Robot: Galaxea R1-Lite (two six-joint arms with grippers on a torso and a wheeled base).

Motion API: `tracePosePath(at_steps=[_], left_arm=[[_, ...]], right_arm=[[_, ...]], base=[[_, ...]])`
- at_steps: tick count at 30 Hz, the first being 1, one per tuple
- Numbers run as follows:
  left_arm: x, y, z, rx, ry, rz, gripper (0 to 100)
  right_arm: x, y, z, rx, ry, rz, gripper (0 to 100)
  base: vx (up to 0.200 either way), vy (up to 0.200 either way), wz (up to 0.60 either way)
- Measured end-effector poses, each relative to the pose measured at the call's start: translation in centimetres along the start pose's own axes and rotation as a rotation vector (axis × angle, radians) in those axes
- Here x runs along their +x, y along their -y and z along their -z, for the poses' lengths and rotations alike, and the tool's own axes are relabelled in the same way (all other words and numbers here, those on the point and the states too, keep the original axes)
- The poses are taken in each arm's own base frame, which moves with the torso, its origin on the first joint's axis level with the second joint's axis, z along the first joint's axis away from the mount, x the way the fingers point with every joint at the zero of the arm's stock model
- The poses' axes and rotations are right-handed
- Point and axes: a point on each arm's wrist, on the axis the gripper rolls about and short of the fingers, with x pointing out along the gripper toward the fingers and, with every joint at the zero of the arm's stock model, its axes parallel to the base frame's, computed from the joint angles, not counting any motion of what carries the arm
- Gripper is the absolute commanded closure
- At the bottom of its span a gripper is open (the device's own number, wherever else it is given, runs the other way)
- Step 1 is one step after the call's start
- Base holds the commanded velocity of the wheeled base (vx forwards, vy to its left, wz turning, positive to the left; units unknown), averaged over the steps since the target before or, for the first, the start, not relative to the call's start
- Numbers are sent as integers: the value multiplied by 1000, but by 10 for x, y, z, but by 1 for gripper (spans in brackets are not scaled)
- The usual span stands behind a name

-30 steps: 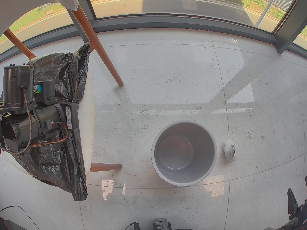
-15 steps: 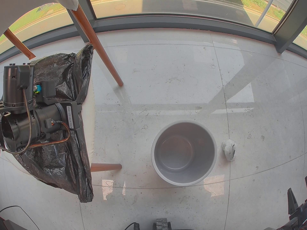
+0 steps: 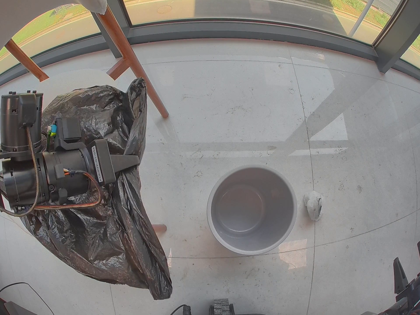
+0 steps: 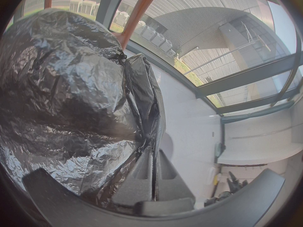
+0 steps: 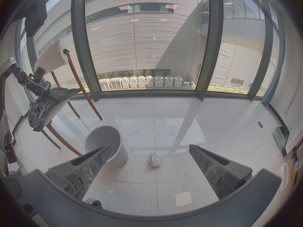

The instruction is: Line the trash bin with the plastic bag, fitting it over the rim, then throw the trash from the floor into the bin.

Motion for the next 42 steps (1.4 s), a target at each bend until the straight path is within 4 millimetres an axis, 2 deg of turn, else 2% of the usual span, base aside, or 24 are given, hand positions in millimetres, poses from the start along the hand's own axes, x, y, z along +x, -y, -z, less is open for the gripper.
tracePosePath(at_steps=[6, 13, 18, 25, 30, 37, 42], left_arm=[[-10, 3, 4, -82, -63, 157, 100], [-32, 15, 2, -172, -82, 426, 100], [-47, 23, 3, -185, -75, 560, 100], [-55, 44, 5, -170, -84, 716, 100], [-50, 59, 12, -173, -144, 794, 100], [-34, 78, 29, -163, -260, 845, 100], [-21, 91, 32, -156, -302, 867, 100]], right_arm=[[0, 0, 0, 0, 0, 0, 0], [0, 0, 0, 0, 0, 0, 0], [0, 0, 0, 0, -1, 1, 0], [0, 0, 0, -1, 0, 0, 0], [0, 0, 0, 0, 0, 0, 0], [0, 0, 0, 0, 0, 1, 0], [0, 0, 0, 0, 0, 0, 0]], base=[[0, 0, 0], [0, 0, 0], [0, 0, 0], [0, 0, 0], [0, 0, 0], [0, 0, 0], [0, 0, 0]])
